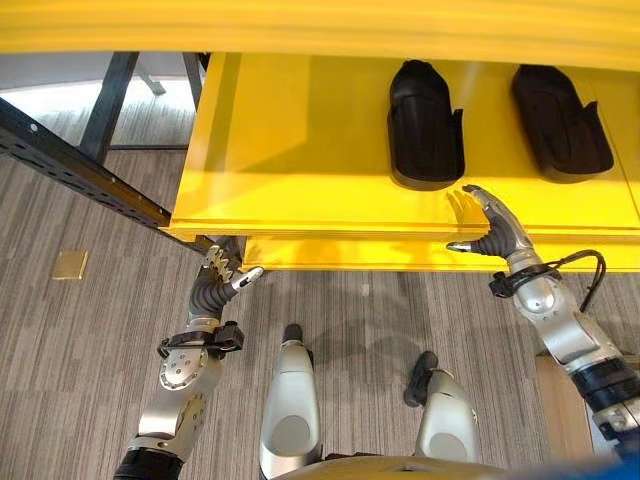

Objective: Move parts from the plastic box to the shelf.

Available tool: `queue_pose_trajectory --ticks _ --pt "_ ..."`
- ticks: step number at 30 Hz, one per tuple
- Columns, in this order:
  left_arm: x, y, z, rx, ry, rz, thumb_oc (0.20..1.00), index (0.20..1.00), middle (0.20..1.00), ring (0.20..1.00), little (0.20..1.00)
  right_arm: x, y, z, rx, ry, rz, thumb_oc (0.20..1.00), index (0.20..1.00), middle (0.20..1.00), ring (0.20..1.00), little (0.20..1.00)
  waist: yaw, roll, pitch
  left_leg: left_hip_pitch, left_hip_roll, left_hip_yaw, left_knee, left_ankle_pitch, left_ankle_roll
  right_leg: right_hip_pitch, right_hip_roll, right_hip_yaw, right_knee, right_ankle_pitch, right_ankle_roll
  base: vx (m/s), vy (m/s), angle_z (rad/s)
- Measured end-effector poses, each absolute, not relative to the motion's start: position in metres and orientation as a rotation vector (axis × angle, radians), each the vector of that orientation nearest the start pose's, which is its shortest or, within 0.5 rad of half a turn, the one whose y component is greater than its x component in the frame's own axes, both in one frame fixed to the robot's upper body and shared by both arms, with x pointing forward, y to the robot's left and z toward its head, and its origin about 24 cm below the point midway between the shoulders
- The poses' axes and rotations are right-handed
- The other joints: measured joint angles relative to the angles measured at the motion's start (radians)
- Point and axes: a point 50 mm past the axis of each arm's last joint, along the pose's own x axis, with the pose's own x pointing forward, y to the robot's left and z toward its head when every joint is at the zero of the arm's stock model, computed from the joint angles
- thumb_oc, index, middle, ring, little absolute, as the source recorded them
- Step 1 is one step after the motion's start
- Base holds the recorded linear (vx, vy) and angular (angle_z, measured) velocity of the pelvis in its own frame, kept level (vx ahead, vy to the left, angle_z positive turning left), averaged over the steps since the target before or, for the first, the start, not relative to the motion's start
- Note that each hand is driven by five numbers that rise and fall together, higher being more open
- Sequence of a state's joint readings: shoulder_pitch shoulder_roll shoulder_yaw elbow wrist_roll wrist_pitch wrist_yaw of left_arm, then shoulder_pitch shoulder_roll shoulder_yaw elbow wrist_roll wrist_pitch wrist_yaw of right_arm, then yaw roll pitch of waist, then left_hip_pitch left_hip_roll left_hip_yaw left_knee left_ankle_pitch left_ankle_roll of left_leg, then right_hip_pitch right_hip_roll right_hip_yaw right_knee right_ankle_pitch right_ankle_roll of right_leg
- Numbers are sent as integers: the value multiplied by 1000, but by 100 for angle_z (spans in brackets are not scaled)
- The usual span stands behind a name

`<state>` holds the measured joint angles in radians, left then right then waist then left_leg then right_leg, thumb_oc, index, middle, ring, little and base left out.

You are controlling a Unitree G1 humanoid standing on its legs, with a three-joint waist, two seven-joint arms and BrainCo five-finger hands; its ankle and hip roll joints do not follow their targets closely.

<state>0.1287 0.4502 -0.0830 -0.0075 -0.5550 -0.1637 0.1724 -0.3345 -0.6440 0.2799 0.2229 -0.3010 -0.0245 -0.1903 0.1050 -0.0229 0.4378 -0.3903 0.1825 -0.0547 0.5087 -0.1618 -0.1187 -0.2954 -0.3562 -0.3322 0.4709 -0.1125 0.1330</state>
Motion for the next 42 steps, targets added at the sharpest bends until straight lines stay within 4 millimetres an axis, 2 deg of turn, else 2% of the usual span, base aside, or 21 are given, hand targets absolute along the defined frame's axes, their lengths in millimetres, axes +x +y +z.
queue_pose_trajectory --ticks 9,21,36,40,42 --pt "229 231 45 -114 -13 148 1000 1000 1000 1000 1000 322 -210 104 -966 -178 -2 1000 1000 1000 1000 1000 19 5 17 -6 -10 -3 1 -1 1 -1 -8 -3 -1 1 2 0 0 0" --pt "230 231 46 -119 -16 156 1000 1000 1000 1000 1000 334 -199 115 -991 -214 -6 1000 1000 1000 1000 1000 19 5 33 -23 -10 -6 15 -5 8 -15 -7 -2 1 1 1 0 0 0" --pt "232 230 48 -124 -26 170 1000 1000 1000 1000 1000 334 -199 117 -1004 -229 -26 1000 1000 1000 1000 1000 9 3 33 -47 -11 -5 35 -9 13 -30 -9 2 2 10 2 0 0 0" --pt "232 231 48 -124 -27 173 1000 1000 1000 1000 1000 331 -196 117 -994 -234 -5 1000 1000 1000 1000 1000 4 2 33 -46 -11 -5 36 -10 13 -30 -8 3 2 10 2 0 0 0" --pt "232 231 48 -123 -27 176 1000 1000 1000 1000 1000 323 -190 113 -974 -247 24 1000 1000 1000 1000 1000 -2 1 34 -46 -11 -5 36 -10 13 -29 -8 3 1 10 2 0 0 0"
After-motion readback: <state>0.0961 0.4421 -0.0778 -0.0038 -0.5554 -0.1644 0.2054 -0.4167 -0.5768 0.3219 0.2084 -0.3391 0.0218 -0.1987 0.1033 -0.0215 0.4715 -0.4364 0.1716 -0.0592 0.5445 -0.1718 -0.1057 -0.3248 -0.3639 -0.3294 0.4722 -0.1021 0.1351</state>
